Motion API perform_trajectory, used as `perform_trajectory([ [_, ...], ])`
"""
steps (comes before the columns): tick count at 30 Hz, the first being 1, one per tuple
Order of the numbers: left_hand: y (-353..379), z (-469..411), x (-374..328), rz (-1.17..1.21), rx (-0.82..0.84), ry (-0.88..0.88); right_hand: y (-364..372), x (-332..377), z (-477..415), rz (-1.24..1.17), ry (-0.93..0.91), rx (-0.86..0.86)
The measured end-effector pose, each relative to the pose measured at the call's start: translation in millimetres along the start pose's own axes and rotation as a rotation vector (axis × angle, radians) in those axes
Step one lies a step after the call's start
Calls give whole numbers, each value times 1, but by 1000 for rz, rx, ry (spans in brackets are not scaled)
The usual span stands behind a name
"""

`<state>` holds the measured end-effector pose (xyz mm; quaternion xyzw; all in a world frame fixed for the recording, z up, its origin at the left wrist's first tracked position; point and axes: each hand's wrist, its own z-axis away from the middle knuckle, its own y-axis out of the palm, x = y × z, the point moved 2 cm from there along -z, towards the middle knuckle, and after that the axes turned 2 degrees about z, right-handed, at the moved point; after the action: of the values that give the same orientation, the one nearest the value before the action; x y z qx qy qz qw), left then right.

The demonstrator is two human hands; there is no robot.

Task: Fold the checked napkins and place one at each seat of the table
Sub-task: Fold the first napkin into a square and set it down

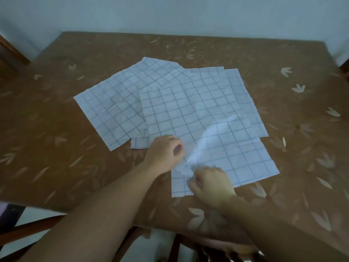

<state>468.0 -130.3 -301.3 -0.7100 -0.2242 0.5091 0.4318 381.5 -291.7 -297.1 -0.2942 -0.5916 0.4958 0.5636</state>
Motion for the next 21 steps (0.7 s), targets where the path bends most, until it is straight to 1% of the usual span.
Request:
perform_trajectory([
  [4,6,7,1,-131,81,-43,3,32,25,-113,64,209],
  [6,11,10,1,-192,133,-78,4,38,29,-184,95,239],
  [7,14,12,1,-206,172,-110,3,36,27,-205,96,217],
  [9,19,14,3,-197,263,-185,2,22,15,-233,70,117],
  [11,24,15,5,-217,315,-224,-2,0,-3,-227,-3,-76],
  [13,27,12,6,-243,328,-238,-8,-25,-22,-138,-91,-267],
  [14,27,11,6,-238,329,-245,-9,-36,-32,-73,-108,-297],
  [15,27,8,7,-227,329,-250,-9,-46,-41,-7,-110,-283],
  [18,28,1,12,-248,341,-244,-10,-69,-63,144,-92,-130],
  [21,29,-8,19,-258,341,-236,-14,-81,-79,217,-71,1],
])
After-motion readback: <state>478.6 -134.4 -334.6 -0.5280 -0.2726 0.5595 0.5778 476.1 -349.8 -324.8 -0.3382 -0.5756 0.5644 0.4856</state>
